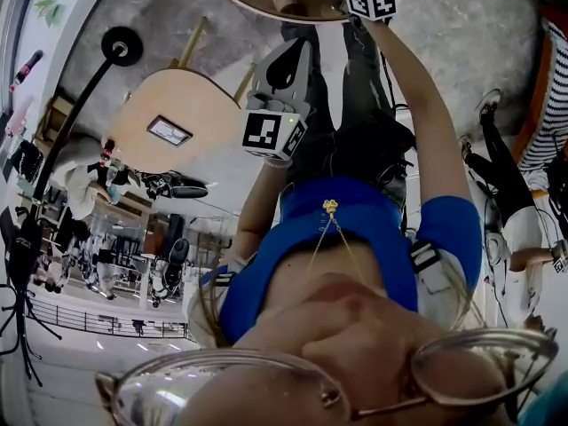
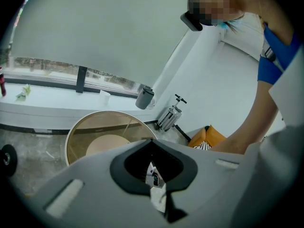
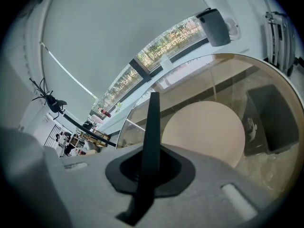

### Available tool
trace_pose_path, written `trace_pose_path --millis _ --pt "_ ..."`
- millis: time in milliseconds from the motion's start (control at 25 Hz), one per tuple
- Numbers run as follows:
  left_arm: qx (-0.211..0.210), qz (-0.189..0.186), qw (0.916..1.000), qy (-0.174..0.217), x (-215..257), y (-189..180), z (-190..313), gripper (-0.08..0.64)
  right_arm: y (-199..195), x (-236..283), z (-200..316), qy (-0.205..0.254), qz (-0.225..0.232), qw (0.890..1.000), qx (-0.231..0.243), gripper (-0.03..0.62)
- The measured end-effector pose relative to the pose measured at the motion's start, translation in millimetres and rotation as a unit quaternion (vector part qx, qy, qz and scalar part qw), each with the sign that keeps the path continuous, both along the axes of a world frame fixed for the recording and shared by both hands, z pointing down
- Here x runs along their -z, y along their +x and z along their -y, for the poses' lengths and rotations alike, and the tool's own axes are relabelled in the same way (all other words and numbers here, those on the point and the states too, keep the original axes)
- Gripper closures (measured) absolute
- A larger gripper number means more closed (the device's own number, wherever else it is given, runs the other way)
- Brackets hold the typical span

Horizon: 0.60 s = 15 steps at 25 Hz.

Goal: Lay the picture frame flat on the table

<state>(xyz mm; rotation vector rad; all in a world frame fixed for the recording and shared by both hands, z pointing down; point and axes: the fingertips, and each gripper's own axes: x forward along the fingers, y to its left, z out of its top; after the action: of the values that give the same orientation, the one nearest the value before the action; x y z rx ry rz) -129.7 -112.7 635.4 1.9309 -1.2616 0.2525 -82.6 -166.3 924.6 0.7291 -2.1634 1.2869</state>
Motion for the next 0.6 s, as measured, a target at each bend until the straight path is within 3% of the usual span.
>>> trace_pose_path --millis 280,600 --pt "0.007 0.004 1.0000 -0.003 -10 -9 4 0.561 1 -10 8 0.025 -0.014 0.999 0.020 0.562" --pt "-0.004 0.007 1.0000 0.003 -12 -3 7 0.561 6 -18 8 0.097 -0.083 0.990 0.063 0.488"
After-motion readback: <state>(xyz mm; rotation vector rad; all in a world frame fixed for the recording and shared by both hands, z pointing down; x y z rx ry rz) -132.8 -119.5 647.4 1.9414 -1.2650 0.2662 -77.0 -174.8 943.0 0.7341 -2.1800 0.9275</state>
